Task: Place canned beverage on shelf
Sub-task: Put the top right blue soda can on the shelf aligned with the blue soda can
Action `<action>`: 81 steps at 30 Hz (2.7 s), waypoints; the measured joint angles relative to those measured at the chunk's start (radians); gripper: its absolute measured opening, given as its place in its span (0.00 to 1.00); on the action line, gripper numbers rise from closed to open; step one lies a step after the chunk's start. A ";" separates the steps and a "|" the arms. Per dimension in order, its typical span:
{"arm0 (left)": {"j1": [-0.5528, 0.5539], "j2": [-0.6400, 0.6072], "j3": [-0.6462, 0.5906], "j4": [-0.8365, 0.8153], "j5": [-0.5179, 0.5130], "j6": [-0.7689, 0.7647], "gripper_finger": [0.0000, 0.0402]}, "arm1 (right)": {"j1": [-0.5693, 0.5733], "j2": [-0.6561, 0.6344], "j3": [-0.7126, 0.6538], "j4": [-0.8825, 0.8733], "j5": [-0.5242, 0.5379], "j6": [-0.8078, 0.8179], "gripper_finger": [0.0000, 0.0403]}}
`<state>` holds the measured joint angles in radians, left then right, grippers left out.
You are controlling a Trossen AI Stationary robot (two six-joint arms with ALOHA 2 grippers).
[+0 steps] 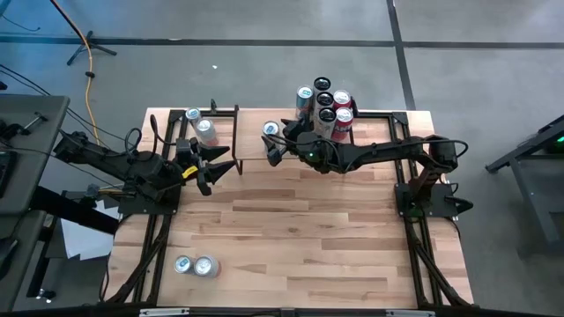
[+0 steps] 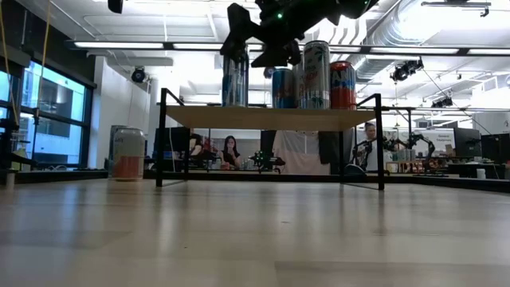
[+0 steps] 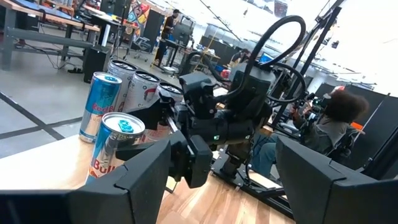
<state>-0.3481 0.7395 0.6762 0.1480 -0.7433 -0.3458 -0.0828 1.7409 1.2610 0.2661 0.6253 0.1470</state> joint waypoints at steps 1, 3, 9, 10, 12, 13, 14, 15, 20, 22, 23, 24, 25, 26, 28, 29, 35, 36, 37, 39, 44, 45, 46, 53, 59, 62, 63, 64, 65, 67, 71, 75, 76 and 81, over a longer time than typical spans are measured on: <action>0.000 0.000 0.000 0.000 0.000 0.000 0.61 | 0.001 -0.001 0.000 0.000 0.003 0.004 0.99; 0.000 0.000 0.000 0.000 0.000 0.000 0.61 | 0.005 -0.002 0.000 0.001 0.005 0.014 0.99; 0.000 0.000 0.000 -0.001 0.000 0.000 0.61 | 0.020 -0.002 0.000 0.001 0.007 0.014 0.99; 0.000 0.000 0.000 -0.001 0.000 0.000 0.61 | 0.024 -0.002 0.000 0.001 0.007 0.010 0.99; 0.000 0.000 0.000 -0.001 0.000 0.002 0.61 | 0.032 -0.002 0.000 0.001 0.007 0.005 0.99; 0.000 0.000 0.000 -0.001 0.000 0.003 0.61 | 0.034 -0.002 0.000 0.001 0.007 0.004 0.99; 0.000 0.000 0.000 -0.001 0.000 0.003 0.61 | 0.038 -0.002 0.000 0.001 0.007 0.003 0.99; 0.000 0.000 0.000 -0.001 0.000 0.003 0.61 | 0.041 -0.002 0.000 0.001 0.009 0.002 0.99; 0.000 0.000 0.000 -0.002 0.000 0.002 0.61 | 0.063 -0.002 0.000 0.001 0.086 -0.060 0.99; 0.000 0.000 0.000 -0.002 0.000 0.002 0.61 | 0.073 -0.002 0.000 0.001 0.130 -0.077 0.99; 0.000 0.000 0.000 -0.002 0.000 0.002 0.61 | 0.078 -0.002 0.000 0.001 0.148 -0.082 0.99; 0.000 0.000 0.000 -0.002 0.000 0.002 0.61 | 0.083 -0.002 0.000 0.001 0.161 -0.086 0.99; 0.000 0.000 0.000 -0.002 0.000 0.002 0.61 | 0.088 -0.002 0.000 0.001 0.168 -0.090 0.99; 0.000 0.000 0.000 -0.002 0.000 0.002 0.61 | 0.093 -0.002 0.000 0.001 0.171 -0.097 0.99; 0.000 0.000 0.000 -0.002 0.000 0.002 0.61 | 0.103 -0.002 0.000 0.001 0.172 -0.103 0.99; 0.000 0.000 0.000 -0.002 0.000 0.002 0.61 | 0.108 -0.002 0.000 0.001 0.172 -0.103 0.99; 0.000 0.000 0.000 -0.002 0.000 -0.001 0.61 | 0.139 -0.036 0.000 -0.024 0.189 -0.104 0.99; 0.000 0.000 0.000 -0.002 0.000 -0.001 0.61 | 0.143 -0.047 0.000 -0.026 0.196 -0.104 0.99; 0.001 0.000 0.000 -0.003 0.000 -0.001 0.61 | 0.146 -0.058 0.000 -0.048 0.199 -0.106 0.99; 0.001 0.000 0.000 -0.006 -0.002 0.000 0.61 | 0.148 -0.076 0.000 -0.076 0.203 -0.103 0.99; 0.001 0.000 0.000 -0.010 -0.006 0.017 0.61 | 0.178 -0.114 0.000 -0.123 0.189 -0.095 0.99; 0.001 0.000 0.000 -0.010 -0.007 0.019 0.61 | 0.189 -0.123 0.000 -0.131 0.186 -0.095 0.99; 0.001 0.000 0.000 -0.010 -0.007 0.023 0.61 | 0.202 -0.133 0.000 -0.139 0.182 -0.096 0.99; 0.001 0.000 0.000 -0.010 -0.010 0.034 0.61 | 0.300 -0.231 0.000 -0.332 0.128 -0.064 0.99; 0.001 0.000 0.000 -0.009 -0.016 0.045 0.61 | 0.366 -0.342 0.000 -0.634 0.035 0.145 0.99; 0.001 0.000 0.000 -0.009 -0.020 0.045 0.61 | 0.404 -0.387 0.000 -0.740 -0.017 0.187 0.99; 0.001 0.000 0.000 -0.009 -0.021 0.045 0.61 | 0.417 -0.401 0.000 -0.768 -0.043 0.186 0.99; 0.002 0.000 0.000 -0.009 -0.021 0.045 0.61 | 0.430 -0.412 0.000 -0.788 -0.067 0.185 0.99; 0.002 0.000 0.000 -0.009 -0.021 0.045 0.61 | 0.440 -0.422 0.000 -0.798 -0.090 0.178 0.99; 0.002 0.000 0.000 -0.009 -0.021 0.045 0.61 | 0.457 -0.438 0.000 -0.806 -0.127 0.158 0.99; 0.002 0.000 0.000 -0.009 -0.021 0.045 0.61 | 0.466 -0.457 0.000 -0.770 -0.172 0.123 0.99; 0.002 0.000 0.000 -0.009 -0.021 0.098 0.61 | 0.461 -0.460 0.000 -0.720 -0.227 0.089 0.99; 0.002 0.000 0.000 -0.009 -0.021 0.117 0.61 | 0.459 -0.460 0.000 -0.720 -0.241 0.083 0.99; 0.001 0.000 0.000 -0.010 0.034 0.239 0.61 | 0.456 -0.484 -0.070 -0.623 -0.327 0.085 0.99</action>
<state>-0.3474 0.7392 0.6762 0.1381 -0.7096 -0.1063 0.3733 1.2568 1.1906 -0.3571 0.2988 0.2316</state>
